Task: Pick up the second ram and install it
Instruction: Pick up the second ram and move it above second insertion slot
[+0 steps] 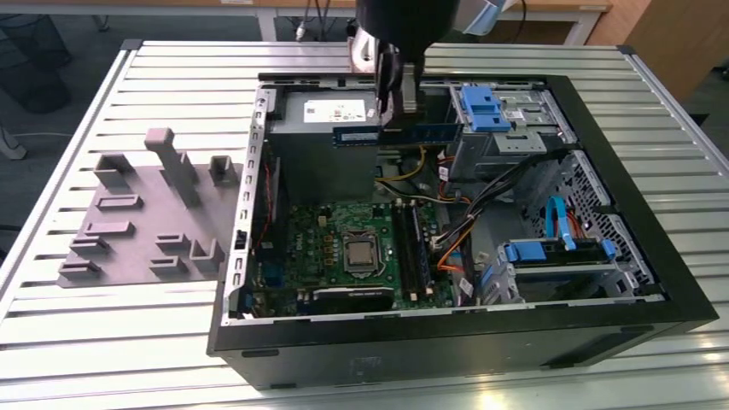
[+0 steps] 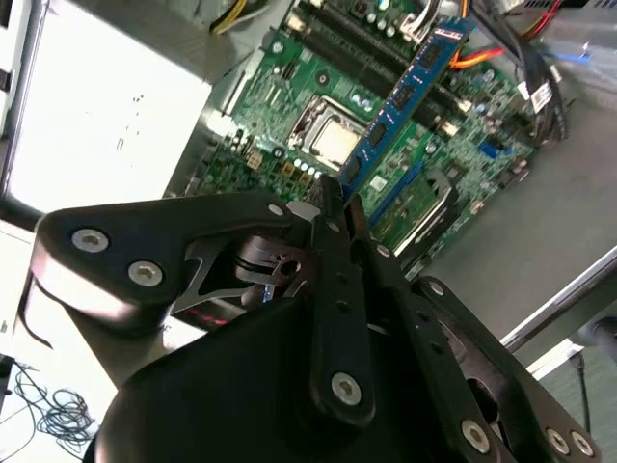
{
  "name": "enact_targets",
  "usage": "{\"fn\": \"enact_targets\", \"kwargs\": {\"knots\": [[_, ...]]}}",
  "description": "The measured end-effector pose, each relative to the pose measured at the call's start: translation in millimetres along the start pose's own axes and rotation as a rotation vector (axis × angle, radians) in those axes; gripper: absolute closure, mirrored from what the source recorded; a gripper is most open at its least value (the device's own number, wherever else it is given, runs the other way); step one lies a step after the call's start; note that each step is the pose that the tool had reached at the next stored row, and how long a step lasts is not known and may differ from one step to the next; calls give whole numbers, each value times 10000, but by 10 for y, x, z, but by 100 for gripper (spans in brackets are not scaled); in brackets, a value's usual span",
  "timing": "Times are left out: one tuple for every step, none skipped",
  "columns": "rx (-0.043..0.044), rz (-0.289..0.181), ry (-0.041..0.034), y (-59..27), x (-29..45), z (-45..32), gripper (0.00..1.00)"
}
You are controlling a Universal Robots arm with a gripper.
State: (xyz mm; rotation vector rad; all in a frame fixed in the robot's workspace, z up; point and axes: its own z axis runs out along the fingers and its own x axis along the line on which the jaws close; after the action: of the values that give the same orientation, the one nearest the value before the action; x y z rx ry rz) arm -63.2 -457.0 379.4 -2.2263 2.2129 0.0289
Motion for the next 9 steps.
{"fn": "enact_targets", "kwargs": {"knots": [[0,30,1,-12,0,1,86],[0,55,3,-24,0,1,86],[0,77,5,-38,0,2,86],[0,93,5,-56,0,2,86],[0,102,7,-79,0,2,86],[0,106,7,-108,0,3,86],[1,108,5,-143,0,4,86],[1,110,6,-174,1,5,86],[1,114,5,-203,1,5,86]]}}
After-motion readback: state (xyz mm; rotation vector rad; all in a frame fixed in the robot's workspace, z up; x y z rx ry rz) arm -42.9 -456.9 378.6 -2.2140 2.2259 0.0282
